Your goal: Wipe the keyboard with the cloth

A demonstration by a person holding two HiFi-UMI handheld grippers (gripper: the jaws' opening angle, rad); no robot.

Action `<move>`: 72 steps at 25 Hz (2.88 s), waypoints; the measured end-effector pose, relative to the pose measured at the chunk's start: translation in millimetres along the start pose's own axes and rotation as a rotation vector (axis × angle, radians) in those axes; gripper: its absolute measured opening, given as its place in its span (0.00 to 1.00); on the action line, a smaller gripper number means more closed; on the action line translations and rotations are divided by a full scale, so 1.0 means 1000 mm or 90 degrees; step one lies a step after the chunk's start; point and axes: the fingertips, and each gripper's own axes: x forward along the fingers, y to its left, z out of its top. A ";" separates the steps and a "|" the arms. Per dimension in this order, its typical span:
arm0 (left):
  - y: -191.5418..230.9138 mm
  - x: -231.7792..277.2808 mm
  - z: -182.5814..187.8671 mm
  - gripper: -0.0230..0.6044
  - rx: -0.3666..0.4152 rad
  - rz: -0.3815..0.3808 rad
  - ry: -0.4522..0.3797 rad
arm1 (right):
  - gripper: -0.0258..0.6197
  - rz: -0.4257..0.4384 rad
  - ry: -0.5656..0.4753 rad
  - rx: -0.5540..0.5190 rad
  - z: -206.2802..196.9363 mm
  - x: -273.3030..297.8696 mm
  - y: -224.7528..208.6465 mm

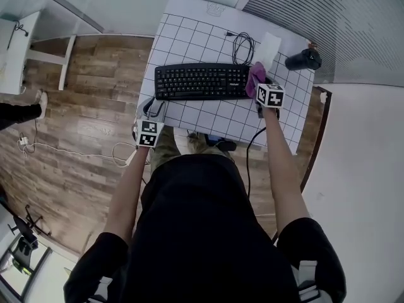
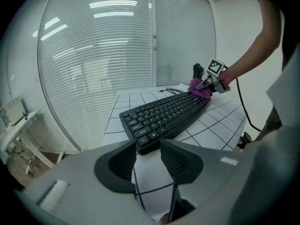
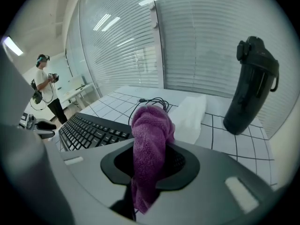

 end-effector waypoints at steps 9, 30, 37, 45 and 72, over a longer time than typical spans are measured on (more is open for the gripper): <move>-0.001 0.014 -0.014 0.30 -0.014 -0.018 0.031 | 0.21 -0.003 -0.002 0.072 -0.004 0.012 -0.004; -0.001 0.020 -0.021 0.31 -0.023 -0.018 0.046 | 0.20 -0.026 -0.021 0.114 -0.004 0.018 0.012; 0.000 0.019 -0.020 0.31 -0.024 -0.019 0.047 | 0.20 -0.023 -0.025 0.118 -0.003 0.020 0.020; -0.001 0.019 -0.022 0.31 -0.027 -0.021 0.051 | 0.20 -0.004 -0.028 0.100 0.001 0.025 0.045; -0.001 0.019 -0.020 0.31 -0.030 -0.024 0.051 | 0.20 -0.019 -0.039 0.053 0.006 0.022 0.058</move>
